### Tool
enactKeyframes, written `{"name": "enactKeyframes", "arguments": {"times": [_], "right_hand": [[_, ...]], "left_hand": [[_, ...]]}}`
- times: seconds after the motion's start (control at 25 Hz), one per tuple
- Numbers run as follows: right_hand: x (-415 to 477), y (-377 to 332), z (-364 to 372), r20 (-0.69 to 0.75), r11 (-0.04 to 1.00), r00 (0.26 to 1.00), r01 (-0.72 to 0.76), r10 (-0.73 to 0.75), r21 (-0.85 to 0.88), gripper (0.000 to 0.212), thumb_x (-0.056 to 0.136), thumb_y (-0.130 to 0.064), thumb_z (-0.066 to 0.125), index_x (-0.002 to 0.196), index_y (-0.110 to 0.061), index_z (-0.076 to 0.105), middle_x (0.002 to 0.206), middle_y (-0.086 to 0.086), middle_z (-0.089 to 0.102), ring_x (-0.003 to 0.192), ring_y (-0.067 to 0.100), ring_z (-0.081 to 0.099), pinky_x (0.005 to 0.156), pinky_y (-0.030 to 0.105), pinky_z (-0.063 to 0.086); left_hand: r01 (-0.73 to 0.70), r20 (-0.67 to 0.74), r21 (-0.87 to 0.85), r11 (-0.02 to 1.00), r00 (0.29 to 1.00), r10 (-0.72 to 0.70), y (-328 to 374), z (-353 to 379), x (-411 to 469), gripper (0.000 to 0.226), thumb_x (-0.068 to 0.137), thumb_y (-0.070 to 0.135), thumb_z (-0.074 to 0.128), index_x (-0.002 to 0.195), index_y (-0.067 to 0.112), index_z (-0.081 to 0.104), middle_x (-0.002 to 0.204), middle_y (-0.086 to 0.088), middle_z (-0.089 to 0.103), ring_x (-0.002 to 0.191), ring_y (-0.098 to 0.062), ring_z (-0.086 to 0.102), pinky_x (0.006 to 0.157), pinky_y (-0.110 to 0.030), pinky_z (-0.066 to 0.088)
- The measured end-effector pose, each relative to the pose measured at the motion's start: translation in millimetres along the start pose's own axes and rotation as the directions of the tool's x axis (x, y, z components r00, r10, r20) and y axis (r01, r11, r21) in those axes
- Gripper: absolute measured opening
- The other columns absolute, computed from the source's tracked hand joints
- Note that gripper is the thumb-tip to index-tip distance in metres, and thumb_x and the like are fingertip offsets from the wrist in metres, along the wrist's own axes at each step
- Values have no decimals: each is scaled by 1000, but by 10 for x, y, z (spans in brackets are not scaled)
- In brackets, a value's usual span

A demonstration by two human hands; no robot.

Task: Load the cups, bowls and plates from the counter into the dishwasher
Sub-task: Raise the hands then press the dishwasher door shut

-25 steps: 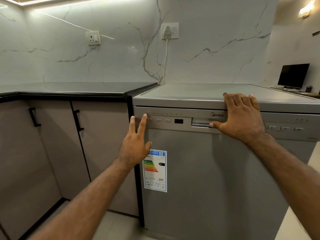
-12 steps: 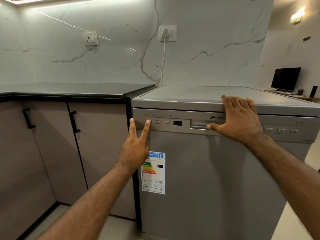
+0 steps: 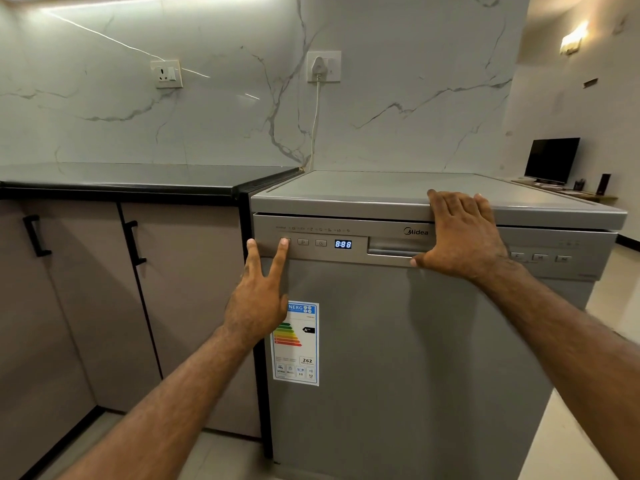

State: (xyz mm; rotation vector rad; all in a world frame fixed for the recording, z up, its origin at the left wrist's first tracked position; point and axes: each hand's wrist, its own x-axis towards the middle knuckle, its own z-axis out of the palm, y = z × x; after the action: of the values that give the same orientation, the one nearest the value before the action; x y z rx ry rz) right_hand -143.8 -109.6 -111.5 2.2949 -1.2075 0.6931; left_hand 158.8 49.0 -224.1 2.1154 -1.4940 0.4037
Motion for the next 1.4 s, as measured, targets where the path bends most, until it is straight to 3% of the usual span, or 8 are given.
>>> {"name": "enactKeyframes", "arguments": {"times": [0.16,0.44,0.68,0.84,1.04,1.4], "right_hand": [[-1,12,-9,13,1000,1000,9,-8,-16,126,63,-66,78,157,-16,10,154,6,29,144,28,23,125,48,2],[4,11,-3,32,1000,999,6,-5,-12,126,64,-63,79,157,-17,8,154,6,27,145,28,21,124,48,0],[-2,13,11,20,1000,1000,7,-7,-11,127,63,-64,78,157,-17,8,155,6,26,145,29,21,125,49,0],[-2,11,15,18,1000,1000,6,-5,-13,127,62,-64,79,157,-17,8,155,6,26,145,29,20,125,49,0],[-2,6,24,16,1000,1000,8,-7,-12,129,62,-65,79,157,-16,9,155,7,26,146,30,20,125,50,-1],[5,11,40,19,1000,1000,5,-4,-25,129,61,-65,79,157,-16,8,155,6,26,146,30,20,125,50,0]], "left_hand": [[33,-19,23,999,999,-32,13,20,11,114,91,39,73,154,53,-21,168,-17,-18,142,-50,38,97,-58,54],[43,-60,87,995,997,-38,-2,46,17,109,91,41,72,157,49,-15,168,-22,0,134,-47,49,100,-55,52],[50,-63,73,996,997,-45,16,60,-3,107,92,41,72,160,46,-10,167,-24,3,135,-47,47,102,-55,49],[-63,-99,170,983,992,81,153,116,-77,104,88,38,73,163,34,2,162,-24,19,137,-42,46,108,-55,44],[-211,-42,215,953,973,225,455,215,-78,100,93,36,66,161,40,-8,150,-22,35,135,-36,46,113,-53,41],[-178,51,251,951,984,171,636,173,-41,111,94,29,67,154,47,-24,153,-22,27,140,-38,38,114,-58,37]]}}
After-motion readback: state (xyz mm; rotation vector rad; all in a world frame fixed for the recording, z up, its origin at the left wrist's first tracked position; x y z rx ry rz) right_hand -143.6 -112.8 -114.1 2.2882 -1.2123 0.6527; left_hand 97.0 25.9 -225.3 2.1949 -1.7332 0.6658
